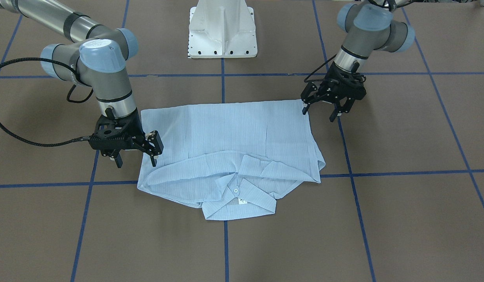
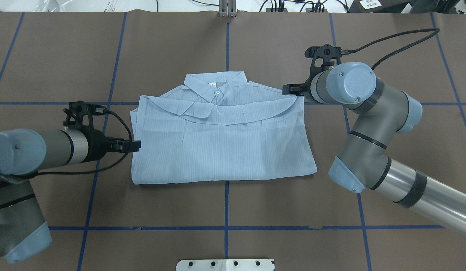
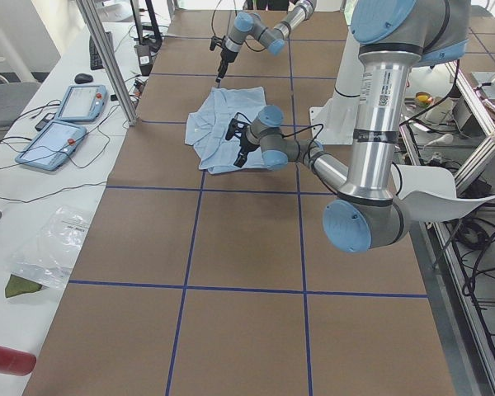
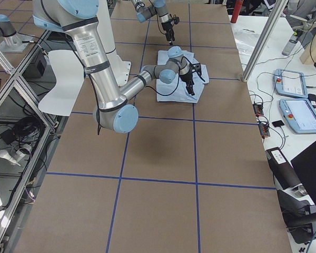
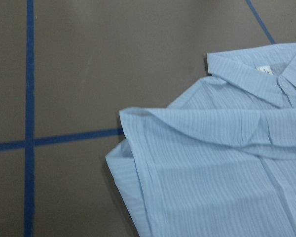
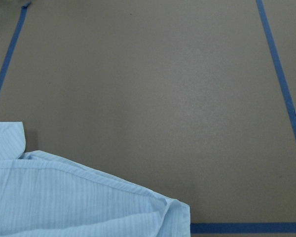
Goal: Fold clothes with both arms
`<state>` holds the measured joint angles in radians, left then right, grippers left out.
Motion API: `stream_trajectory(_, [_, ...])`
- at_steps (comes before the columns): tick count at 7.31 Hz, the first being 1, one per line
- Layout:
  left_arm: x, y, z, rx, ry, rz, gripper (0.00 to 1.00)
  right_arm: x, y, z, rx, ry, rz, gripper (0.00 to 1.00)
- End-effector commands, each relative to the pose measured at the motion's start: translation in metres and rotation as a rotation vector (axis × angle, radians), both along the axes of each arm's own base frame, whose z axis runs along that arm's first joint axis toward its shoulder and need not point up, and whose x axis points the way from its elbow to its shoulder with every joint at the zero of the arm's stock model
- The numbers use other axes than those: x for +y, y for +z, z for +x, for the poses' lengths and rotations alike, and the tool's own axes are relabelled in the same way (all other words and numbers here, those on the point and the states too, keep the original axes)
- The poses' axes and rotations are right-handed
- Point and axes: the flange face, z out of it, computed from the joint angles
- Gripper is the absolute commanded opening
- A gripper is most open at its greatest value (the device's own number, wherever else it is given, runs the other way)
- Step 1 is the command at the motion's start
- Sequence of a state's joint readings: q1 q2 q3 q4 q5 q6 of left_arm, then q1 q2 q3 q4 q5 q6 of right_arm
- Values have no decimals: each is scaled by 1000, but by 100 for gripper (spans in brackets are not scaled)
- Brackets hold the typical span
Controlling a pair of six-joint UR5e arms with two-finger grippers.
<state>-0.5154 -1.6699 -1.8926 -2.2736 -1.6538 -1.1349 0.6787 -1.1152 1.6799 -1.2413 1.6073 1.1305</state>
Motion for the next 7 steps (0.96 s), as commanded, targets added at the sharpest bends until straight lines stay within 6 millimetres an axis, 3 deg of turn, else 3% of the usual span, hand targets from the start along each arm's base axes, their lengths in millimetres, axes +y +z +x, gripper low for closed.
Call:
stream_trajectory(1, [47,-1,35,38,44,-88,100,1,-1,1,-3,1,2,100])
stream_trajectory(4, [54,9,44,19,35,-97,98,2,-1,0,-2,1,2,100])
stream_trajectory(7, [55,13,52,16,37,-112,74,2,-1,-1,-3,3,1,100])
